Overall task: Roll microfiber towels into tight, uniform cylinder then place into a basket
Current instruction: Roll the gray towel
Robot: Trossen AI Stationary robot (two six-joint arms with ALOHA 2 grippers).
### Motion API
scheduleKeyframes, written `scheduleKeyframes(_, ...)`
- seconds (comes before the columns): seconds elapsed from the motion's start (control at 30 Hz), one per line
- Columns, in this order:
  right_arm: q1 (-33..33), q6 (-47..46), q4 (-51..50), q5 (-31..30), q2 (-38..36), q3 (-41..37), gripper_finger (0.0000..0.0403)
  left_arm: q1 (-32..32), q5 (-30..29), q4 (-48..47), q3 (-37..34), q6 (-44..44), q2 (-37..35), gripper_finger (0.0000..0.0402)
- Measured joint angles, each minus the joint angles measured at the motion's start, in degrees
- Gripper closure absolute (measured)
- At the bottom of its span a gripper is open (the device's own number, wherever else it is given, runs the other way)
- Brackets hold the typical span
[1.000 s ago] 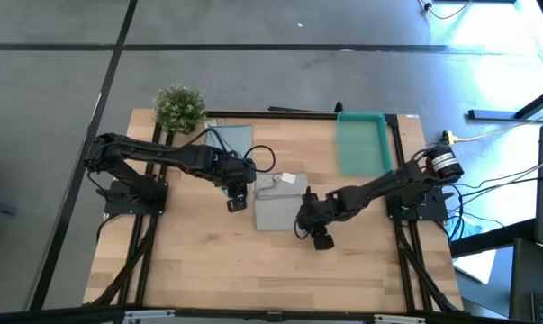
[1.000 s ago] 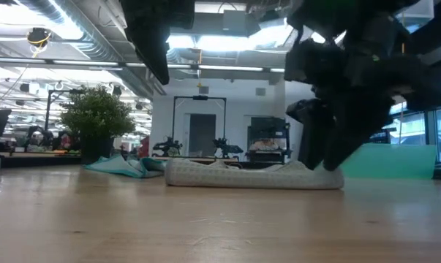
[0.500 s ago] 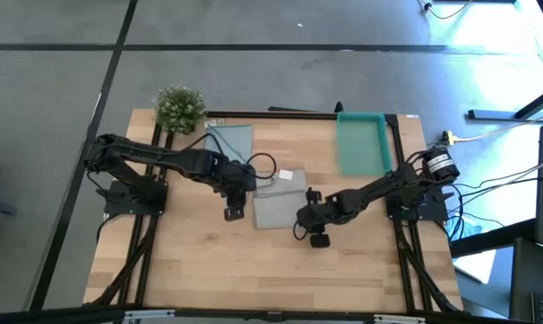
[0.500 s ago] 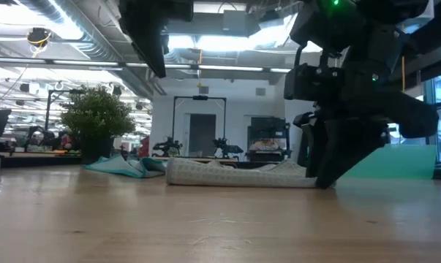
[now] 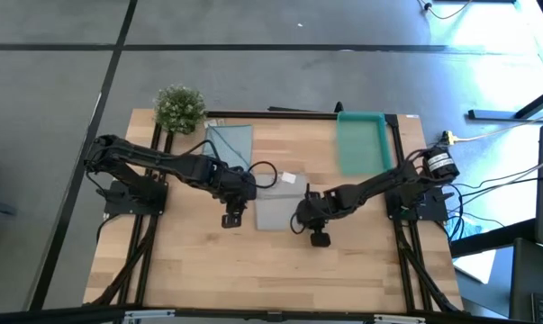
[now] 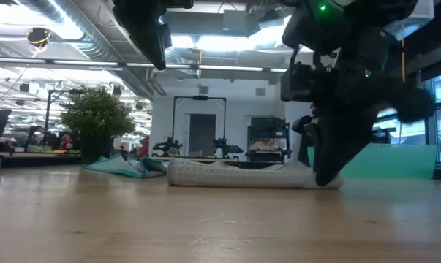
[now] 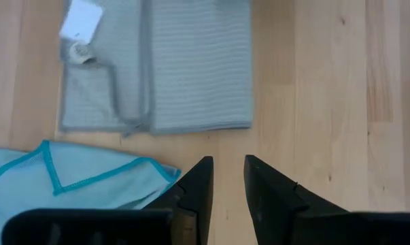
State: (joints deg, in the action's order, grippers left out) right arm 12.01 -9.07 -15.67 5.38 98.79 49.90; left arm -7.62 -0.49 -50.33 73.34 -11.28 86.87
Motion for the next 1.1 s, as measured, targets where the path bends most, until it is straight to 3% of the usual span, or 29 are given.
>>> scheduleKeyframes(0.1, -2.38, -2.57, -0.13, 7.01, -0.11, 0.43, 0.0396, 0.02, -0.01, 0.04, 0.01, 1.03, 0.0, 0.0323)
scheduleKeyframes(0.6, -14.44, -7.29, 1.07, 25.81, -0.97, 0.54, 0.0397, 0.02, -0.04, 1.42, 0.02, 12.58, 6.28, 0.0323)
scheduleKeyframes(0.87, -19.25, -10.19, 1.37, 27.31, -5.43, 0.67, 0.0397, -0.06, -0.04, 6.66, 0.01, 11.62, 10.46, 0.0323)
scheduleKeyframes(1.1, -19.74, -10.18, 1.34, 26.69, -6.12, 0.67, 0.0397, -0.07, -0.04, 8.82, 0.01, 8.38, 13.42, 0.0323)
